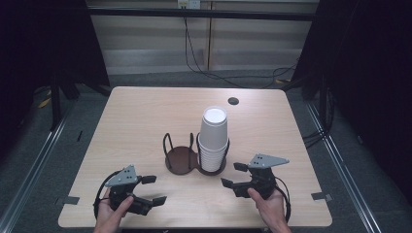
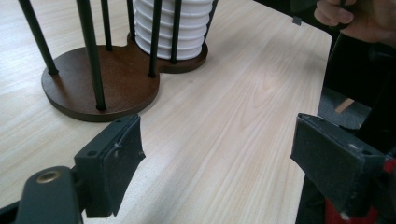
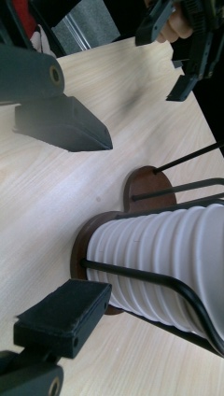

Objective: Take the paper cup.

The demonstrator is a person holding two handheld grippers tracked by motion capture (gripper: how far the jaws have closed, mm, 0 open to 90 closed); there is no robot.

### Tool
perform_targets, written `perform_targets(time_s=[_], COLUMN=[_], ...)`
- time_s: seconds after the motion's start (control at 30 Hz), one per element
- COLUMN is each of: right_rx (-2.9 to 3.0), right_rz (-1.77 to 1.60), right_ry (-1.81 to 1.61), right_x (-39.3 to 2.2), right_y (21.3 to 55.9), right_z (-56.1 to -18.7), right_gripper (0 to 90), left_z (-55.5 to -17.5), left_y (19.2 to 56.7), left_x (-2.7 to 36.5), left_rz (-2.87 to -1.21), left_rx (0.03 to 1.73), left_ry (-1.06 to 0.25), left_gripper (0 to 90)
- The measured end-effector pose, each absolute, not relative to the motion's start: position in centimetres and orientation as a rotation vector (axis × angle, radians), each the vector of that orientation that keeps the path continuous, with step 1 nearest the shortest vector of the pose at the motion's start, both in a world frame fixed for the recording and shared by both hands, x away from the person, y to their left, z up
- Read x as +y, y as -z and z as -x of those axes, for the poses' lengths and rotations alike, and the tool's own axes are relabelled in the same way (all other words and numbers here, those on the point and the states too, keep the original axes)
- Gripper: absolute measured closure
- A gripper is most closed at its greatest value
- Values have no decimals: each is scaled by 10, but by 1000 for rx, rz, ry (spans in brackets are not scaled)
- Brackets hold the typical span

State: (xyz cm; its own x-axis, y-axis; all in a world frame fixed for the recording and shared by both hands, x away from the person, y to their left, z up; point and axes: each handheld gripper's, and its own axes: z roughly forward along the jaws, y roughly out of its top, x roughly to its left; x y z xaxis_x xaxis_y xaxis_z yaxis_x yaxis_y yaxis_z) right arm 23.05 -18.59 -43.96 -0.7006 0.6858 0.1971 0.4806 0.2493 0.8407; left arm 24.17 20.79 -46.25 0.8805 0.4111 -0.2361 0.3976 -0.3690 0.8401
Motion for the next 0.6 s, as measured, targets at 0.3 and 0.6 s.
perform_targets(time_s=[0.3, 0.6], right_rx=[2388, 2400], right_rz=[-1084, -1084], right_ry=[-1408, -1442], right_x=[-185, -186], right_y=[422, 411], right_z=[-239, -249], right_gripper=[264, 188], left_z=[-246, -251], left_y=[462, 464], left_x=[213, 213], left_rz=[-1983, -1986], left_rx=[616, 624], left_ry=[-30, -19], left_gripper=[162, 162])
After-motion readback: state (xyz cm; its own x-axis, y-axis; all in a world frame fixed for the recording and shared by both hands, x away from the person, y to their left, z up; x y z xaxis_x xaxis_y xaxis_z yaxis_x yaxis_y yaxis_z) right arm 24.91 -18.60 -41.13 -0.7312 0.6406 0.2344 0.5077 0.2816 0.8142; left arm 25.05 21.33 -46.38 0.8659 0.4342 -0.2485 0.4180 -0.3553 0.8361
